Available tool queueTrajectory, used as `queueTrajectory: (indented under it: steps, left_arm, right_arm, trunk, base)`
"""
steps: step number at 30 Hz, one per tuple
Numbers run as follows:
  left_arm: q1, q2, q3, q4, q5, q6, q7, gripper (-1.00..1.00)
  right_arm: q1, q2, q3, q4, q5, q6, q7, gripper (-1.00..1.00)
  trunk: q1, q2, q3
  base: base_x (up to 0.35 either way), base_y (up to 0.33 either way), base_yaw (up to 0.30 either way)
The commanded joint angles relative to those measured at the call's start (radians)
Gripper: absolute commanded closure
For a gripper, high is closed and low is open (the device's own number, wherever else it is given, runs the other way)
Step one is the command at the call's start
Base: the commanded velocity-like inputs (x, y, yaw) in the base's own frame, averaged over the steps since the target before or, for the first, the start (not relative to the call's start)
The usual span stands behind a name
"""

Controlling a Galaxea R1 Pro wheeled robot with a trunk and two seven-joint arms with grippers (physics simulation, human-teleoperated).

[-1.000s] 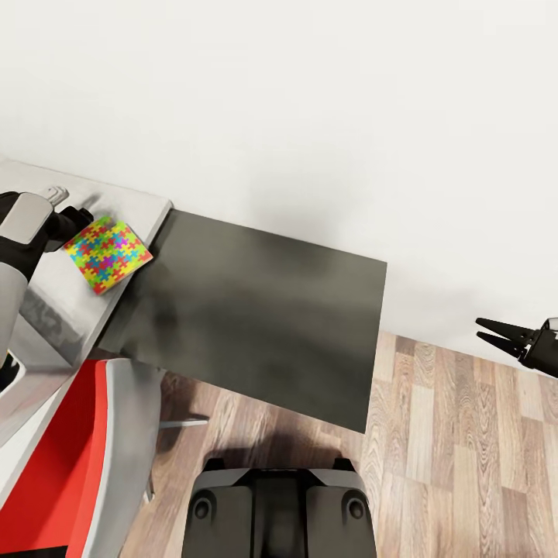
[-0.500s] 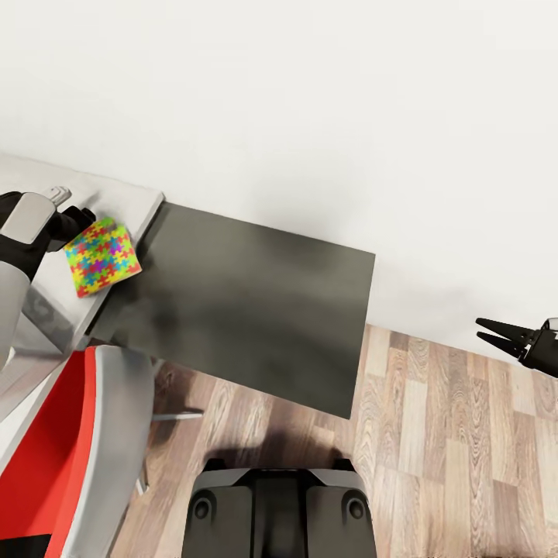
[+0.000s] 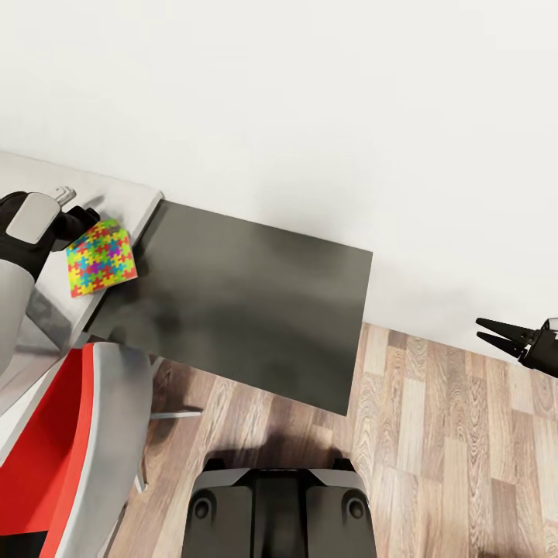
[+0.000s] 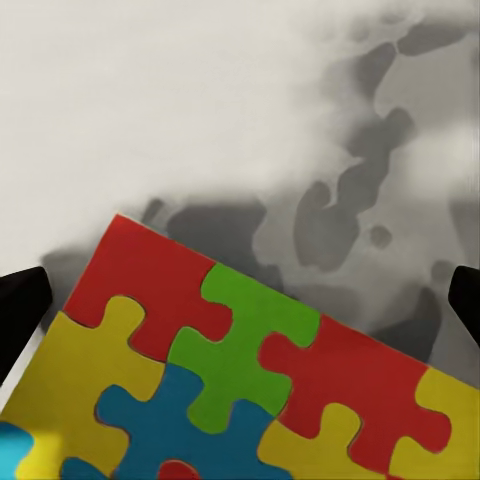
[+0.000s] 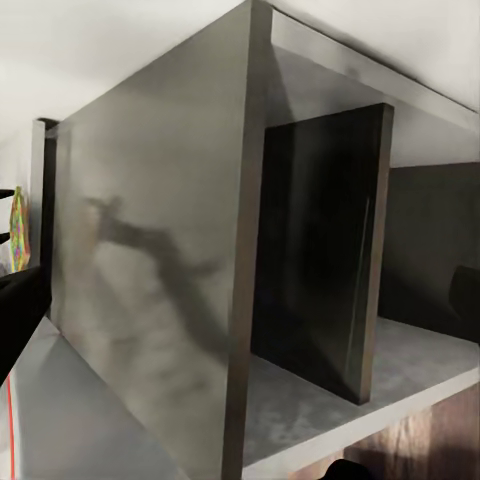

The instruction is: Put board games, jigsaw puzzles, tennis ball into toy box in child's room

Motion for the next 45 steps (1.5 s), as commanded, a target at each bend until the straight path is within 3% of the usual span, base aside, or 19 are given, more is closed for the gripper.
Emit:
queueTrajectory:
  steps: [1, 9, 27, 33, 45]
  left_arm:
    - [-0.001, 0.001, -0.008, -0.002, 0.011, 0.002, 0.007, -1.00]
    - [-0.001, 0.000, -0.008, -0.020, 0.011, 0.002, 0.007, -1.00]
    - [-0.001, -0.021, -0.009, -0.230, 0.012, 0.016, 0.010, -1.00]
    - [-0.001, -0.026, -0.009, -0.308, 0.012, 0.071, 0.010, -1.00]
    - [-0.001, -0.038, -0.009, -0.400, 0.012, 0.109, 0.012, -1.00]
  right_arm:
    - [-0.001, 0.000, -0.001, 0.000, 0.003, 0.005, 0.005, -1.00]
    - [-0.001, 0.000, -0.001, 0.000, 0.003, 0.005, 0.005, -1.00]
    - [-0.001, 0.001, 0.002, 0.000, 0.002, 0.003, 0.003, -1.00]
    - [-0.001, 0.001, 0.002, 0.000, 0.002, 0.001, 0.003, -1.00]
    - [-0.002, 0.002, 0.005, -0.001, 0.000, -0.001, 0.003, -1.00]
  trunk:
    - [0.001, -0.002, -0.001]
    - [0.001, -0.002, -0.001]
    - [0.001, -0.002, -0.001]
    - [0.001, -0.002, -0.001]
    - [0.001, -0.002, -0.001]
  base:
    - [-0.002, -0.003, 0.000]
    - [-0.001, -0.001, 0.000]
    - [0.000, 0.000, 0.000]
    - [0.000, 0.000, 0.000]
    - [0.000, 0.000, 0.000]
